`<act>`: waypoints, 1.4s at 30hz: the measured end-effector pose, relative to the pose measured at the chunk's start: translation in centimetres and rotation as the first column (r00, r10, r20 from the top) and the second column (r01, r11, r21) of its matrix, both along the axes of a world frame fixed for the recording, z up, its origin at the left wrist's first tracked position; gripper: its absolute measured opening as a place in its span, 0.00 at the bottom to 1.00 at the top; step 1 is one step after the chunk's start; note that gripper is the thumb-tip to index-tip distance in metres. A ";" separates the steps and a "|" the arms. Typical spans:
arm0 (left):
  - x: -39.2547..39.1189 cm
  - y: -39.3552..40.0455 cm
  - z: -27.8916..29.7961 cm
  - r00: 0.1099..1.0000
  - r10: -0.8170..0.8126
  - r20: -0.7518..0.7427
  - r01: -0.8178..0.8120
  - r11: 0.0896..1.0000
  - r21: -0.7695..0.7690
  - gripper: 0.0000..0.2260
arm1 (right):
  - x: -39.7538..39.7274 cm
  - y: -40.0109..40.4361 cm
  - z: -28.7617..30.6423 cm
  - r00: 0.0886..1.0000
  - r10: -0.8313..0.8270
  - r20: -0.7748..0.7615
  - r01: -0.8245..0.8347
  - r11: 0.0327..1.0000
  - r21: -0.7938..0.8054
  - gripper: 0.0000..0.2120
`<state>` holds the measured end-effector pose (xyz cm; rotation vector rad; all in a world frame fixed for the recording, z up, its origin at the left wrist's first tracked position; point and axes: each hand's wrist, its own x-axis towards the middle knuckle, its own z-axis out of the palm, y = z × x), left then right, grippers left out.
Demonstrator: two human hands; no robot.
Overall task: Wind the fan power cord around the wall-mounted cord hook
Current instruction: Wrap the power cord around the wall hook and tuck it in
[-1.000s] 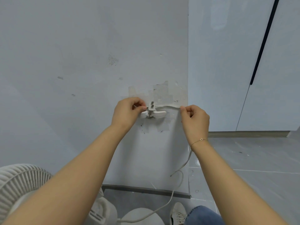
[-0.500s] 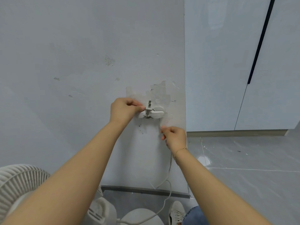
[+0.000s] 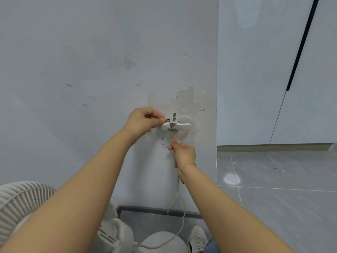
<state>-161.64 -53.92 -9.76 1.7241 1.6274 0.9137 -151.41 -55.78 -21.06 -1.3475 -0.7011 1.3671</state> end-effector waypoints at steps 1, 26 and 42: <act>-0.5 0.0 0.1 1.000 0.010 -0.001 -0.011 1.000 -0.023 0.07 | 0.0 0.1 0.1 0.999 -0.002 0.038 0.002 1.000 0.018 0.16; -1.1 -0.3 -2.4 0.993 0.041 -0.110 -0.066 0.969 -0.237 0.07 | 0.7 -0.9 0.5 0.834 0.028 0.552 -0.206 0.943 0.263 0.14; 1.0 0.5 -2.9 0.998 0.068 -0.004 -0.064 0.916 -0.397 0.09 | 3.7 -1.5 1.3 0.743 0.277 0.610 -0.404 0.911 0.079 0.19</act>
